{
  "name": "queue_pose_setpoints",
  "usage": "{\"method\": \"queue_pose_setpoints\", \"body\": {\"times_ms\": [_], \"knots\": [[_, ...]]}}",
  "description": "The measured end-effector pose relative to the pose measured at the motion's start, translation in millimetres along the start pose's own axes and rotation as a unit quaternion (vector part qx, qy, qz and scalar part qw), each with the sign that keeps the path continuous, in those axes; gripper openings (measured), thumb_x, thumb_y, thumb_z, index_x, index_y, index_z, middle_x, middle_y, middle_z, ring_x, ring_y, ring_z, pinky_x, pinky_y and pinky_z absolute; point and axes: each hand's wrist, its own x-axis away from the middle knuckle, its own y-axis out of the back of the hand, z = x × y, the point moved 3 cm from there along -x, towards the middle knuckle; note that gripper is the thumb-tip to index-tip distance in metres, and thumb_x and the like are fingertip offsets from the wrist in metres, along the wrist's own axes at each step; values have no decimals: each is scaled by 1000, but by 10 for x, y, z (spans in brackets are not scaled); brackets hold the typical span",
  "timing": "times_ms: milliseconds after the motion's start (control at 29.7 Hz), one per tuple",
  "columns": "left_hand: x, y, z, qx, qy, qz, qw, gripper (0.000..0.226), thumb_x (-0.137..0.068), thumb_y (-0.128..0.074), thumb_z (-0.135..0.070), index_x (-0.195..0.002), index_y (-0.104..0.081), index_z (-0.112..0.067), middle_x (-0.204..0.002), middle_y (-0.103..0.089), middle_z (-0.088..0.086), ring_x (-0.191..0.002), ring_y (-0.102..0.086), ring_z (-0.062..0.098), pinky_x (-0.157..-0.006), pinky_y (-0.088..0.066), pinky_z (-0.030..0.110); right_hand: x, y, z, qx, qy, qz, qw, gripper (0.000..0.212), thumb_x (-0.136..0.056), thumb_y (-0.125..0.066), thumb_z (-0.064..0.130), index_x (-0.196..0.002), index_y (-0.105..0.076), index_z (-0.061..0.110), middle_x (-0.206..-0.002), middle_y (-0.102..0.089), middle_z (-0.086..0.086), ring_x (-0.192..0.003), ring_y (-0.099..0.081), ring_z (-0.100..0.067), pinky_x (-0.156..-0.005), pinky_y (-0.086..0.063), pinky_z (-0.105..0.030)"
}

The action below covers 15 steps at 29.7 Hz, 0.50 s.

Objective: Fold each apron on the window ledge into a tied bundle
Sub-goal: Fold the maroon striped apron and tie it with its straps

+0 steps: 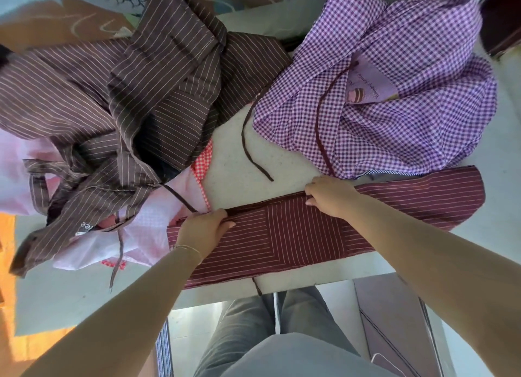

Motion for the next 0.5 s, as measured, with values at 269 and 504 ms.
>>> {"method": "queue_pose_setpoints", "body": {"times_ms": [269,504], "knots": [[-94,-33,251,15,29,-11,999,26,-99,-48,-27,-115,-61,-11,-120,-57,8,-106,-51,27,-95,-45,38,-42,59,49,2,-28,4,1000,33,-99,-45,38,-118,-54,13,-103,-58,-2,-92,-55,-17,-79,-47,-32],[-139,16,279,-6,45,72,996,46,-90,-58,-45,-125,-41,-20,-114,-61,7,-99,-59,27,-93,-48,40,-28,93,131,9,-43,-45,998,28,-99,-47,34,-114,-45,11,-78,-52,1,-69,-51,-13,-60,-43,-31]]}}
